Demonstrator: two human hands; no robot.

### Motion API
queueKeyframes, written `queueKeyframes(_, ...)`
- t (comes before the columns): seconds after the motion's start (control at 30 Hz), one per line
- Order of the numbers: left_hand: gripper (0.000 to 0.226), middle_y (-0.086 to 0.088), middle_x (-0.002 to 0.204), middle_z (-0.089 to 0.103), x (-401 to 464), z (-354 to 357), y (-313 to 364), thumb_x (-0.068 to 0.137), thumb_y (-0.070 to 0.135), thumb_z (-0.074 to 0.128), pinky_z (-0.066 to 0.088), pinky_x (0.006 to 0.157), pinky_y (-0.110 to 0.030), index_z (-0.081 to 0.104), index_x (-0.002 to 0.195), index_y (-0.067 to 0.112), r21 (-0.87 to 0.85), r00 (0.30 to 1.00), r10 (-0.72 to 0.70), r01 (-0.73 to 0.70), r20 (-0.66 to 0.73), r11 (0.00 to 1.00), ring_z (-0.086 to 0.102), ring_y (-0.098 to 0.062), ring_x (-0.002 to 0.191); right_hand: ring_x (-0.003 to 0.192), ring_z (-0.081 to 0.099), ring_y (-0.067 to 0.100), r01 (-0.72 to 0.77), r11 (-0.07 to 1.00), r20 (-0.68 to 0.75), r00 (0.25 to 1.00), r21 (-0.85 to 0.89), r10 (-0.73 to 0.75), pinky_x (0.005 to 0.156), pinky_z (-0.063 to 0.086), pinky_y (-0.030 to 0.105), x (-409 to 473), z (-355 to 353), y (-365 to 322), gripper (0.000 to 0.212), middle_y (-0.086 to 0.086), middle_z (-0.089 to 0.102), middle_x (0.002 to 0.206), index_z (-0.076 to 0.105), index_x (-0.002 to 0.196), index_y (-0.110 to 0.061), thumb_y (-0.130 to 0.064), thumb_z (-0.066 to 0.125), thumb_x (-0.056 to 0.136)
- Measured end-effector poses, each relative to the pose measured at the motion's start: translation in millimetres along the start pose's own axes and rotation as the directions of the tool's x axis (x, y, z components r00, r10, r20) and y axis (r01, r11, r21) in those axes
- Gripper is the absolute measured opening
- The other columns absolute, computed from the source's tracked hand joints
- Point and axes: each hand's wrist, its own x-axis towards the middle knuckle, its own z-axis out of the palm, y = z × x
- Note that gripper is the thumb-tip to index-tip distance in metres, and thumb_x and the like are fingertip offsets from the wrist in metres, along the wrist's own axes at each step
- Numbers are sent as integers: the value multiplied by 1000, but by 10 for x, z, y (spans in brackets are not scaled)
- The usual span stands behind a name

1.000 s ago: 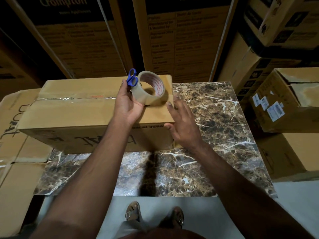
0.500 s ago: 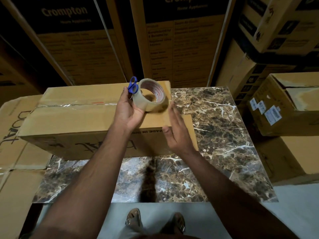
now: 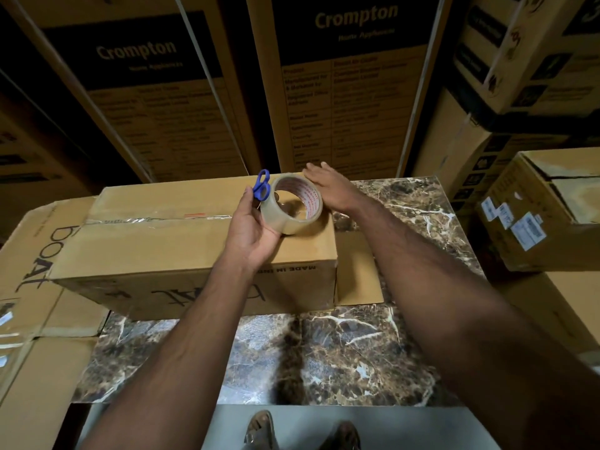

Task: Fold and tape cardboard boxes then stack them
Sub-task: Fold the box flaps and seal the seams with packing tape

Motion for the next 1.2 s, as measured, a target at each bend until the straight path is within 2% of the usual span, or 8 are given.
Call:
queueKeyframes(0.2, 30, -12, 75, 70, 8, 20, -21, 103, 32, 48, 50, 98, -45, 65, 96, 8, 56, 999, -7, 9, -32, 998, 71, -21, 70, 116, 38, 26, 43, 985, -203, 979, 164, -8, 102, 35, 37, 97, 216, 94, 39, 8, 49, 126, 60, 139, -24, -29, 61, 100)
queueKeyframes(0.27, 33, -11, 73, 69, 25, 14, 15, 103, 31, 47, 53, 92, -44, 67, 92, 8, 60, 999, 9, -6, -52, 998, 69, -20, 67, 113, 39, 23, 20, 991, -234, 972, 132, 11, 100, 39, 38, 87, 260, 104, 36, 6, 52, 122, 63, 135, -28, -30, 62, 100)
queueKeyframes(0.57, 34, -14, 90, 75, -39, -8, -94, 104, 33, 48, 48, 102, -46, 67, 102, 6, 96, 998, 11, -6, -61, 995, 70, -24, 89, 131, 38, 27, -380, 921, -562, 744, 86, 360, 110, 36, 52, -894, 350, 45, 46, 9, 47, 145, 55, 143, -28, -32, 51, 98)
queueKeyframes(0.73, 32, -13, 92, 75, -255, -1, -31, 104, 36, 47, 50, 95, -51, 66, 110, 10, 89, 1000, -13, 15, -21, 996, 66, -27, 96, 140, 34, 31, -305, 887, -500, 860, -347, 100, 117, 16, 57, -1460, 240, -16, 56, 15, 37, 155, 53, 144, -16, -40, 40, 94)
queueKeyframes(0.9, 39, -14, 96, 75, -683, -353, 168, 104, 40, 45, 40, 110, -53, 68, 105, 8, 64, 998, -54, 53, 20, 997, 65, -29, 103, 139, 32, 36, -414, 812, -447, 868, -411, 216, 106, 39, 56, -1958, 573, -331, 50, 17, 31, 157, 45, 149, -30, -48, 38, 103)
queueKeyframes(1.0, 43, -15, 96, 76, -985, -535, 236, 105, 42, 43, 47, 98, -51, 68, 105, 7, 39, 998, -64, 64, 13, 997, 67, -28, 98, 130, 38, 36, -512, 734, -463, 834, -446, 301, 95, 48, 50, -2146, 867, -819, 51, 19, 42, 143, 52, 140, -25, -55, 34, 103)
queueKeyframes(1.13, 46, -17, 121, 69, -1287, -785, 417, 105, 41, 43, 45, 106, -48, 62, 126, 4, 8, 998, -57, 57, 13, 998, 63, -29, 115, 104, 57, 28, -290, 873, -395, 910, -392, 125, 75, 46, 34, -2250, 1181, -1295, 36, 9, 55, 107, 70, 109, -15, -39, 44, 102)
queueKeyframes(1.2, 49, -18, 132, 63, -1426, -854, 482, 105, 41, 42, 40, 112, -47, 58, 134, 4, 15, 998, -60, 60, 16, 998, 59, -30, 124, 115, 55, 32, -190, 921, -362, 930, -340, 58, 86, 44, 38, -2256, 1172, -1300, 32, 11, 55, 108, 68, 114, -16, -36, 48, 100)
